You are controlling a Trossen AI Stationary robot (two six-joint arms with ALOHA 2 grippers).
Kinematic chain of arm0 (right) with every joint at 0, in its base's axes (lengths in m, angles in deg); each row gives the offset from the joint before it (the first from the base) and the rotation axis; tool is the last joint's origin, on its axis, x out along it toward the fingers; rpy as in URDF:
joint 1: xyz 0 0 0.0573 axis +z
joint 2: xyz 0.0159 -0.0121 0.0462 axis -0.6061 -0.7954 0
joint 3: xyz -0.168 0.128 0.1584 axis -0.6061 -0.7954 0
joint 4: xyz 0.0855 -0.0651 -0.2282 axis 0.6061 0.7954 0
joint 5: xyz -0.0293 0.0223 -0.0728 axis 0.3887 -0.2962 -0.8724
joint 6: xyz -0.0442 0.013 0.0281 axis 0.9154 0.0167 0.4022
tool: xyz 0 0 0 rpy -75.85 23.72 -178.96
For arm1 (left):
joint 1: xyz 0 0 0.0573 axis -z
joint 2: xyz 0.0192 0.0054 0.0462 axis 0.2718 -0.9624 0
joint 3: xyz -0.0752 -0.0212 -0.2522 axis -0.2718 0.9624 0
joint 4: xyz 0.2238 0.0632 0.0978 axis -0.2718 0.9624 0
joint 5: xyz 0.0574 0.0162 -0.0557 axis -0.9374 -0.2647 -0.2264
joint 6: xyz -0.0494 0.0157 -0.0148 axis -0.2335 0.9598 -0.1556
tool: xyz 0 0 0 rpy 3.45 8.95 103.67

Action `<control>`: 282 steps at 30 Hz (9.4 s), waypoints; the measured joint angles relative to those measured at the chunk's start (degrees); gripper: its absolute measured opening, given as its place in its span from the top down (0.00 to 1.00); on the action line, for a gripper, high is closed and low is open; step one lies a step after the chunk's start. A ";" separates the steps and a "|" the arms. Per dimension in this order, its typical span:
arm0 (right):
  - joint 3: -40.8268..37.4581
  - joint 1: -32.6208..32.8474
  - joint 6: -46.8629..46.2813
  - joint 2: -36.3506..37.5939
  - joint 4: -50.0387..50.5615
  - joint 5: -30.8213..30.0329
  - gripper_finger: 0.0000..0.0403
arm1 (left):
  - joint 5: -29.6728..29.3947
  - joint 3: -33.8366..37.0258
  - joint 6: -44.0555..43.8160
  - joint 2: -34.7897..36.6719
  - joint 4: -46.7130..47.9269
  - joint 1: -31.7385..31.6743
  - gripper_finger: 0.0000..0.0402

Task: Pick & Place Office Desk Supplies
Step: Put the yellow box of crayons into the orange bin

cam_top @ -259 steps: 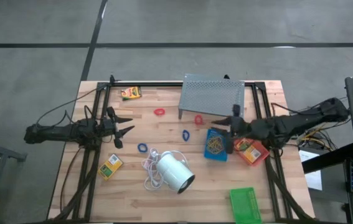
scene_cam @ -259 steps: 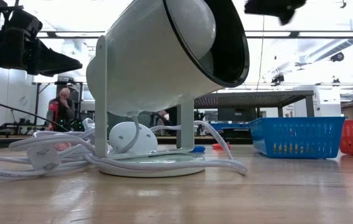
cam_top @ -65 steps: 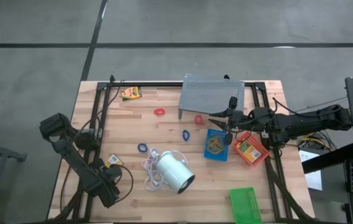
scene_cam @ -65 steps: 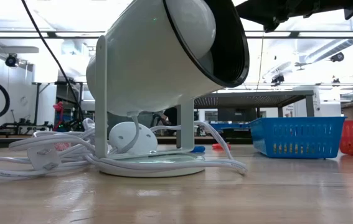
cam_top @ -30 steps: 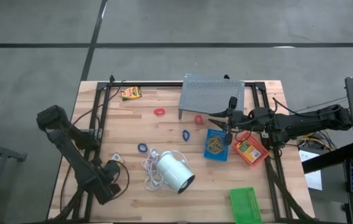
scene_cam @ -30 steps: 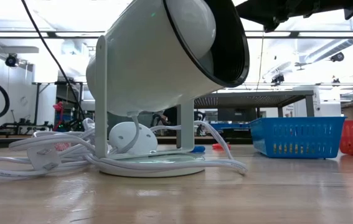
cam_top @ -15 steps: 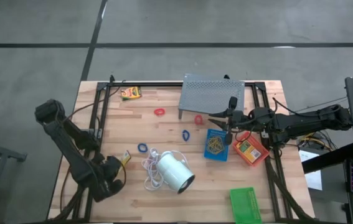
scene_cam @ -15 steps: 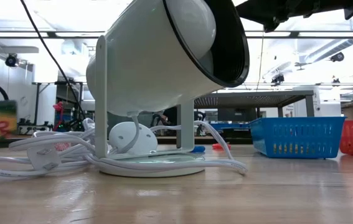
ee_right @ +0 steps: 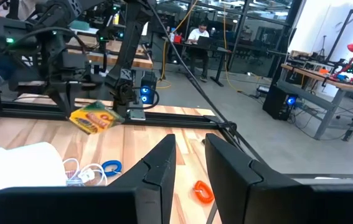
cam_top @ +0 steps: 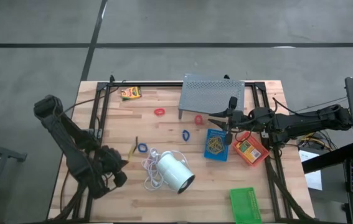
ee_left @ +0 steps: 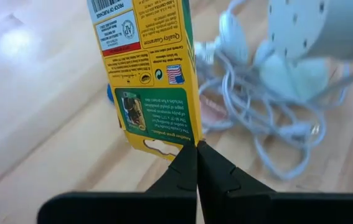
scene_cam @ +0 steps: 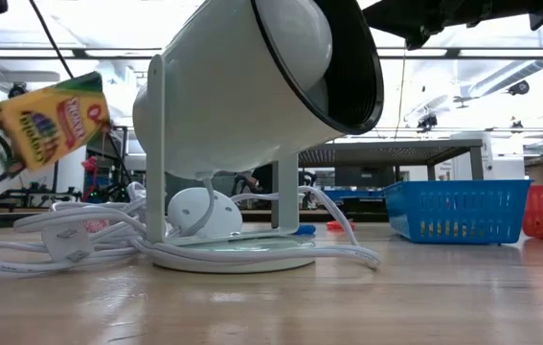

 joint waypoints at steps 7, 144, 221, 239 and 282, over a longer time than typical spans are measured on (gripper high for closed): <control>0.00 0.00 0.00 0.02 0.00 0.02 0.82 | -7.32 0.24 4.92 1.97 -2.22 -3.67 1.00; 0.41 0.00 9.02 -23.30 -24.41 3.10 0.83 | 69.32 1.50 122.41 3.38 -49.22 -65.88 1.00; 17.73 1.23 4.38 -20.33 5.57 14.55 0.57 | 69.30 1.44 122.47 3.38 -50.92 -65.88 1.00; 18.83 1.25 12.91 -29.96 -0.90 11.82 0.55 | 69.30 1.44 123.19 3.38 -50.92 -65.88 1.00; 20.74 1.29 13.05 -29.94 2.65 12.04 0.91 | 68.86 1.44 123.80 3.38 -51.10 -65.90 0.97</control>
